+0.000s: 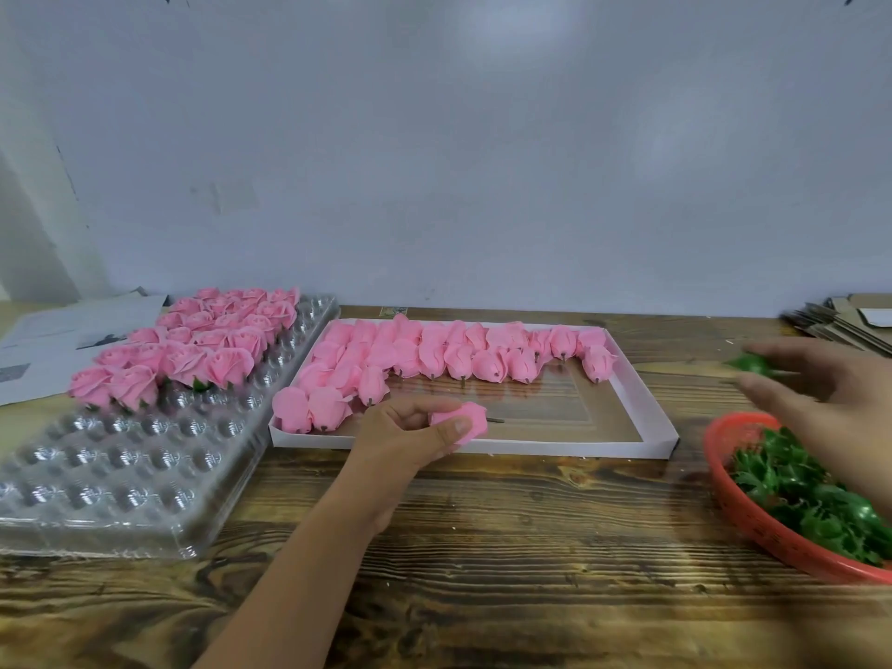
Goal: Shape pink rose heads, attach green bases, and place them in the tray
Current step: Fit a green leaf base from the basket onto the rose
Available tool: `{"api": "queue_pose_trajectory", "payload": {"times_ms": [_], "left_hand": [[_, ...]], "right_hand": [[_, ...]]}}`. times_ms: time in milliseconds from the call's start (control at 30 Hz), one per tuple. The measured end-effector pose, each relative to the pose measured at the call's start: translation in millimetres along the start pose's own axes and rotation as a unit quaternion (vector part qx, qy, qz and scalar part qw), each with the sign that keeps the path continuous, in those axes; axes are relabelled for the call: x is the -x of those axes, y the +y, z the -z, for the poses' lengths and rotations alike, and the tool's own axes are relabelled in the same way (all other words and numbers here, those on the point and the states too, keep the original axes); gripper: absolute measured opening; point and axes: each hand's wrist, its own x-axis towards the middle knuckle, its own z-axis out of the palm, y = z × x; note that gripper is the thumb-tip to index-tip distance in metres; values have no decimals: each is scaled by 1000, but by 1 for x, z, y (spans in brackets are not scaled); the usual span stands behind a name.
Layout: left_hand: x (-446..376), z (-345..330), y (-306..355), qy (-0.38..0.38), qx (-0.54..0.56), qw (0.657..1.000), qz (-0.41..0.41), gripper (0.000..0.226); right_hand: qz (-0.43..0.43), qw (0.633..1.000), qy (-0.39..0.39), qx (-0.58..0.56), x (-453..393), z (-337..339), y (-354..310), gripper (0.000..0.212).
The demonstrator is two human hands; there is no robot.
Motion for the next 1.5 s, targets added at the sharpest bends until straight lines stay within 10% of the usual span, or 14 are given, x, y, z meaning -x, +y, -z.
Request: {"api": "queue_pose_trajectory", "payload": {"times_ms": [367,533,1500], "left_hand": [[1,-3,1,0,14,1000,4,33],[2,-4,1,-1,11,1000,9,25],[7,-13,-1,17,-59,998,-12,24]], "right_hand": [[-196,828,-161,-500,27,-151,-62,29],[-237,773,-181,-560,34,-170,-57,29],[-118,853,-163,-481,53,-185,-72,37]]}}
